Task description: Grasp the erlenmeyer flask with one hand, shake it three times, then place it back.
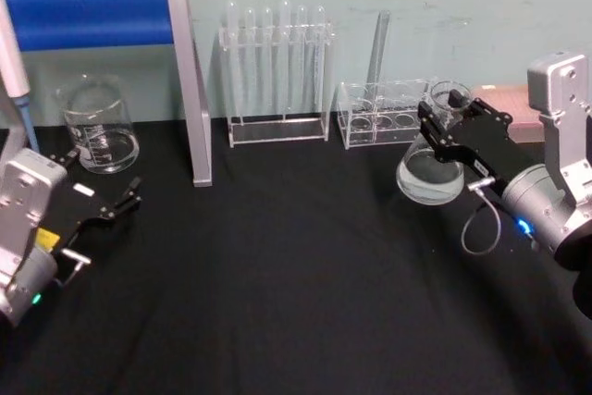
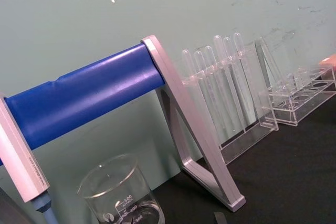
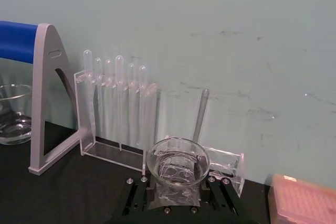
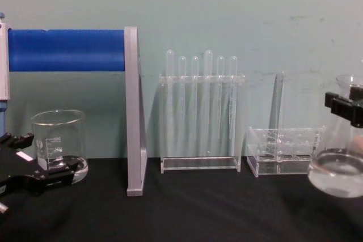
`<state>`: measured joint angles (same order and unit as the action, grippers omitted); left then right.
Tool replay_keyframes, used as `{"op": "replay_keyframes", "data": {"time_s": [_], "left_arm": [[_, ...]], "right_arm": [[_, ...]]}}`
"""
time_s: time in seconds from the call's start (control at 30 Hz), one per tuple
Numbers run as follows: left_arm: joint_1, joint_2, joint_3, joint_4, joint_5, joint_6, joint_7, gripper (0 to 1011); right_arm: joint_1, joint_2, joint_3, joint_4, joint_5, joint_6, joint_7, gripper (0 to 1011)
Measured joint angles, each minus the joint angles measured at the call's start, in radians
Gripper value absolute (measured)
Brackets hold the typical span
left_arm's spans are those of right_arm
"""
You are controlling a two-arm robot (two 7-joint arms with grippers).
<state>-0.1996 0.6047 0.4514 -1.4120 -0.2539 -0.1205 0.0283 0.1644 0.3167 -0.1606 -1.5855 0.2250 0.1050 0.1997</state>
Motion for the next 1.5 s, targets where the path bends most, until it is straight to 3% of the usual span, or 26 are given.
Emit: {"op": "replay_keyframes", "data": {"time_s": [0.4, 0.67, 1.17, 1.5], "left_arm": [[0.000, 0.000, 0.000, 0.000, 0.000, 0.000, 0.000, 1001], [0.000, 0.000, 0.000, 0.000, 0.000, 0.000, 0.000, 1001], [0.000, 0.000, 0.000, 0.000, 0.000, 0.000, 0.000, 1001], [0.000, 0.000, 0.000, 0.000, 0.000, 0.000, 0.000, 1001]], "right_arm": [[-0.022, -0.013, -0.019, -0.036, -0.006, 0.012, 0.043, 449], [-0.048, -0.011, -0.058, -0.079, 0.010, 0.023, 0.082, 449], [-0.100, 0.030, -0.147, -0.171, 0.050, 0.026, 0.148, 449], [-0.113, 0.057, -0.181, -0.203, 0.073, 0.019, 0.168, 449]]}}
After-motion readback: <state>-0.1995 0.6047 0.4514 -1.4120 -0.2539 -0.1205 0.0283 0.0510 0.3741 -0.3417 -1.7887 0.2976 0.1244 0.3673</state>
